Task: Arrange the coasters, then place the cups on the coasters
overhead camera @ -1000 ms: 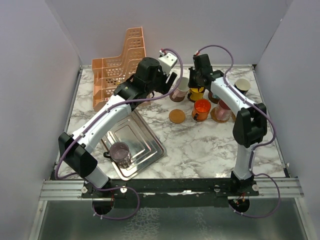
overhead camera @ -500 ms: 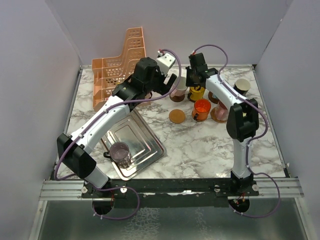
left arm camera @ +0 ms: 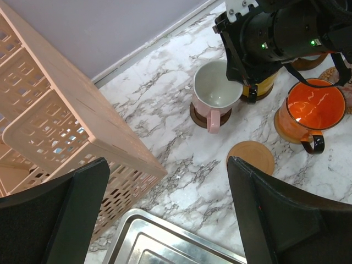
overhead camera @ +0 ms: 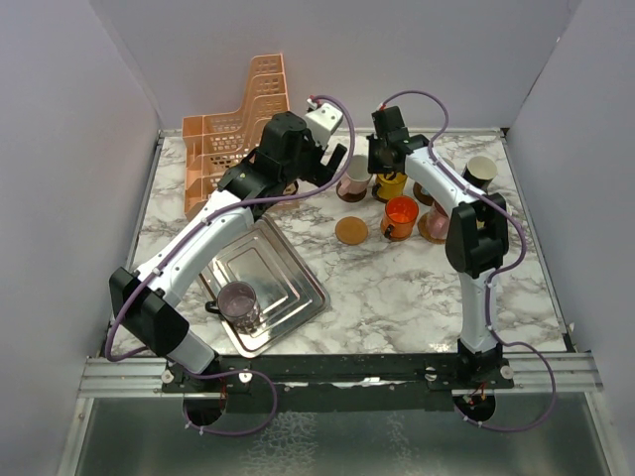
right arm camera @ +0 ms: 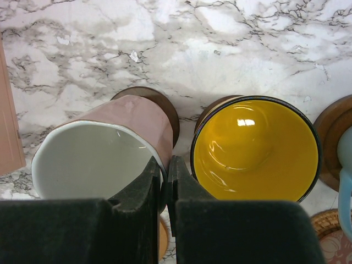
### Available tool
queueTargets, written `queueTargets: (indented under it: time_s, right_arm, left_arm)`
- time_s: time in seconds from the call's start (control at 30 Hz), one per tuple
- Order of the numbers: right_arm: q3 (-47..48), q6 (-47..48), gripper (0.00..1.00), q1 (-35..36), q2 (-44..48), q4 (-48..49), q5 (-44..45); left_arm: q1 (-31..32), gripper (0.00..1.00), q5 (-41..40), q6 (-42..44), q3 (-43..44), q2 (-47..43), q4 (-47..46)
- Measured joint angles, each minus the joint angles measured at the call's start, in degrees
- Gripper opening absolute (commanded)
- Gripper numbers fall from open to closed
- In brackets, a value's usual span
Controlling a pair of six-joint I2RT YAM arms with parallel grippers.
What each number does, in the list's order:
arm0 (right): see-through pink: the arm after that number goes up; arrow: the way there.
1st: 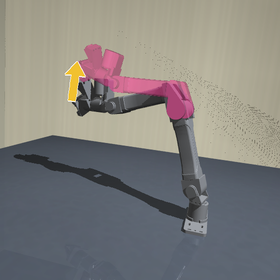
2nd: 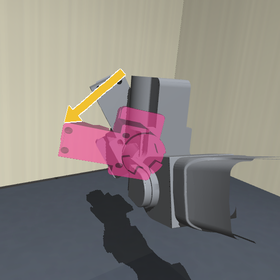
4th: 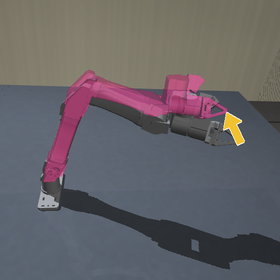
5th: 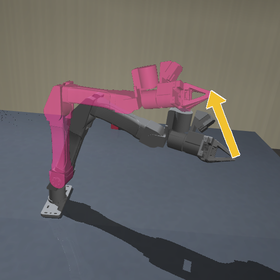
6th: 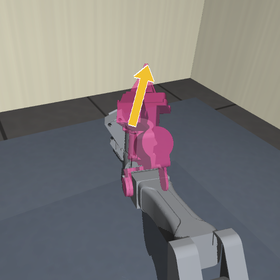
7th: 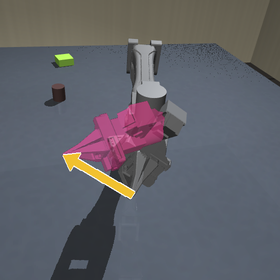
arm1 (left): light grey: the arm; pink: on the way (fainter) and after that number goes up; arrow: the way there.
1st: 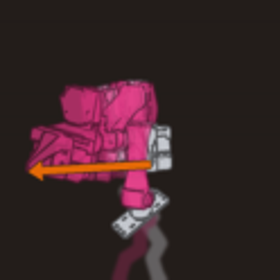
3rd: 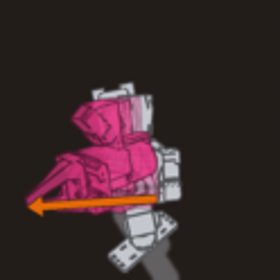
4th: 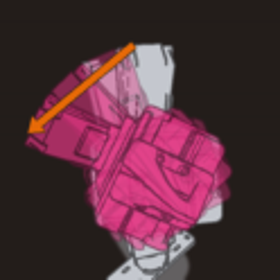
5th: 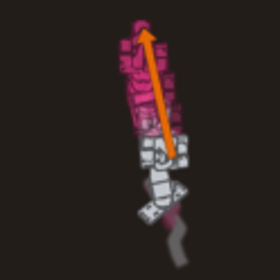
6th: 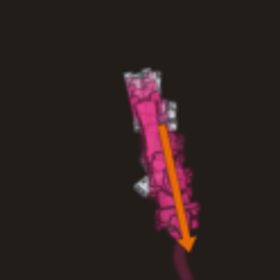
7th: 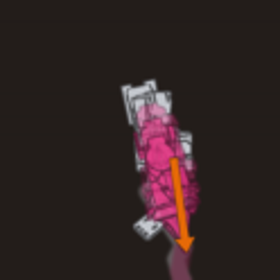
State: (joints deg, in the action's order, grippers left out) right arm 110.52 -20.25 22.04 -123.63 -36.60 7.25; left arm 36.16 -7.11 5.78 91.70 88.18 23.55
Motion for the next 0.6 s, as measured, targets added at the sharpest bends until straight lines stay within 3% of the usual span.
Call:
queueTargets:
  time_s: [0.6]
  right_arm:
    - [0.00, 0.61, 0.02, 0.02, -0.13, -0.02, -1.29]
  left_arm:
    - [-0.22, 0.92, 0.00, 0.00, -0.61, -0.02, 0.00]
